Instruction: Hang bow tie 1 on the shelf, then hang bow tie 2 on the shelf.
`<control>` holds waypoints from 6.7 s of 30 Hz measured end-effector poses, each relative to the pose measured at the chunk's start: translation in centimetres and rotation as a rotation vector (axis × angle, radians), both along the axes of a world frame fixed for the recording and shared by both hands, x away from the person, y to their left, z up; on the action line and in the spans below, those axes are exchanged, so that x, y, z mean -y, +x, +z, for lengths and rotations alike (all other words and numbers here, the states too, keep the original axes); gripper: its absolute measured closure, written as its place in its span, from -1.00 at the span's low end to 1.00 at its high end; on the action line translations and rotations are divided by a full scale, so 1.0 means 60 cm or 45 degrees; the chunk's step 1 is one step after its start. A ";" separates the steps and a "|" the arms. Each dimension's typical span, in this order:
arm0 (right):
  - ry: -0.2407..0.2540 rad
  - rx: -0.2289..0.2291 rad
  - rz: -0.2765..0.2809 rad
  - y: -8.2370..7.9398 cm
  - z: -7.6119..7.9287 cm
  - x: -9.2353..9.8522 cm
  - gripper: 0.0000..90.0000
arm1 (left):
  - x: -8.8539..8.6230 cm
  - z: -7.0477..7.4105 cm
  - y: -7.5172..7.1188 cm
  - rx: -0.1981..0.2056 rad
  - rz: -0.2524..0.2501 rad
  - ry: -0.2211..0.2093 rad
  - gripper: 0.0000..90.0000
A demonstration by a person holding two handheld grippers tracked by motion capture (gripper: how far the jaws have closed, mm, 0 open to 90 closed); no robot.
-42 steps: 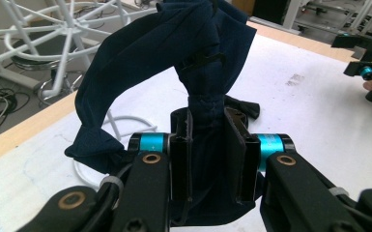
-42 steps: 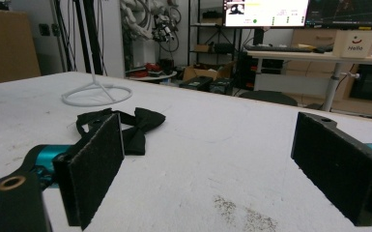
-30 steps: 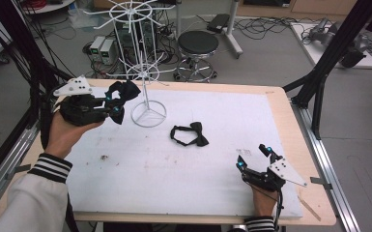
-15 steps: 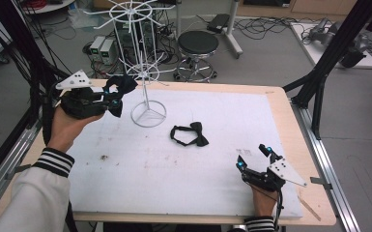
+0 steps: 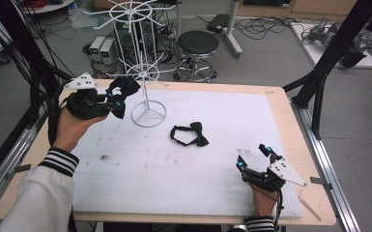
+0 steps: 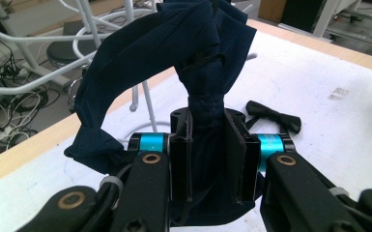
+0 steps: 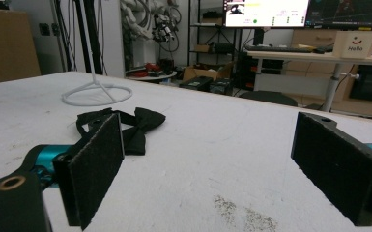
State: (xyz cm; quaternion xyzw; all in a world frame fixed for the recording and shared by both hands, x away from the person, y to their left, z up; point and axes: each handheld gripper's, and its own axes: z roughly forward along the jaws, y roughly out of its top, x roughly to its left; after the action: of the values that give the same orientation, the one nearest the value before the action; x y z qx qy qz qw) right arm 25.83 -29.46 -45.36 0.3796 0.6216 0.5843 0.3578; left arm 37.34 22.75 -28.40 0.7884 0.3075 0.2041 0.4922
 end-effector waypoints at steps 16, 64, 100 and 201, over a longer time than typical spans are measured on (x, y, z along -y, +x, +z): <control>-0.003 0.001 -0.001 0.000 0.000 0.000 -0.76 | 0.020 -0.027 0.019 -0.020 0.019 -0.025 0.64; -0.003 0.002 -0.002 0.000 0.000 0.000 -0.76 | 0.025 -0.076 0.004 0.012 0.000 -0.056 -0.62; -0.003 0.005 -0.013 0.000 0.000 -0.001 -0.76 | -0.083 -0.133 -0.111 0.363 0.097 -0.292 -0.74; -0.287 -0.427 0.211 0.158 0.162 -0.118 -0.76 | -0.108 -0.212 -0.142 0.429 0.104 -0.348 -0.74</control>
State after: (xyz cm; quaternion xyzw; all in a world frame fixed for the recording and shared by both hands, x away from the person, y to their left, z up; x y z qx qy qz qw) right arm 35.31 -22.37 -35.64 0.3766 0.7630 0.4672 0.2403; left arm 28.84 29.24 -41.14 0.6560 0.2774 0.3094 0.6301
